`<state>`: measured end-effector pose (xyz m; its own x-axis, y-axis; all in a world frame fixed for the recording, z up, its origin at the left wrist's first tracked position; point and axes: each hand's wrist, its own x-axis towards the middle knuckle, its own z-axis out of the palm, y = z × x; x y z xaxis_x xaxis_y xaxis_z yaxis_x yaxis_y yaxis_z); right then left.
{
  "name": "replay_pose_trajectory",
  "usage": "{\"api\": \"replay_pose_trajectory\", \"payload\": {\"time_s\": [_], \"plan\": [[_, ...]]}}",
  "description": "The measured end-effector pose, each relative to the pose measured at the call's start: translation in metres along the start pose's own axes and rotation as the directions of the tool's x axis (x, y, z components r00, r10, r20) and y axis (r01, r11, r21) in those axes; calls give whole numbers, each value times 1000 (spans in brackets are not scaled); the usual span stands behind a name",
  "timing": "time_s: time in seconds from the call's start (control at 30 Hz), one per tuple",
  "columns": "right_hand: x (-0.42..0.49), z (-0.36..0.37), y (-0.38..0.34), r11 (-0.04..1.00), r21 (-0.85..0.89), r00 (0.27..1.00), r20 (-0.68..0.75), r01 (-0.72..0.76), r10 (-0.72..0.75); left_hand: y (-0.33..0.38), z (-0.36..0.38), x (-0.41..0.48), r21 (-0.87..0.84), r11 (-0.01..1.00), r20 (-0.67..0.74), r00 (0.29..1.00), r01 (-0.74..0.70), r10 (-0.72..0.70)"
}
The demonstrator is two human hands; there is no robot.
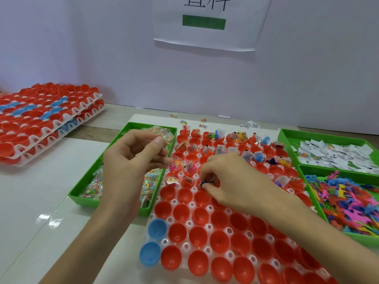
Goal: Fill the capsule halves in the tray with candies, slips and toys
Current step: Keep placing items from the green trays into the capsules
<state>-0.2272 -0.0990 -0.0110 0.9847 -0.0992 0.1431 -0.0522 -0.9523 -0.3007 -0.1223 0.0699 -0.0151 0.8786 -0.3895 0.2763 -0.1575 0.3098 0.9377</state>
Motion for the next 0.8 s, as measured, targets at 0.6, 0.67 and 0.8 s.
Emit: {"api": "replay_pose_trajectory", "payload": {"time_s": [0.6,0.67,0.8], "plan": [[11,-6,10,992,117,995,94,-45,34,-1,3,-1,53,998,9,1000,-22,22],[12,-4,10,993,109,995,96,-48,38,-1,3,-2,62,998,7,1000,-22,21],[9,-8,10,992,119,990,136,-46,30,-1,3,-1,59,998,-2,1000,-16,16]]}}
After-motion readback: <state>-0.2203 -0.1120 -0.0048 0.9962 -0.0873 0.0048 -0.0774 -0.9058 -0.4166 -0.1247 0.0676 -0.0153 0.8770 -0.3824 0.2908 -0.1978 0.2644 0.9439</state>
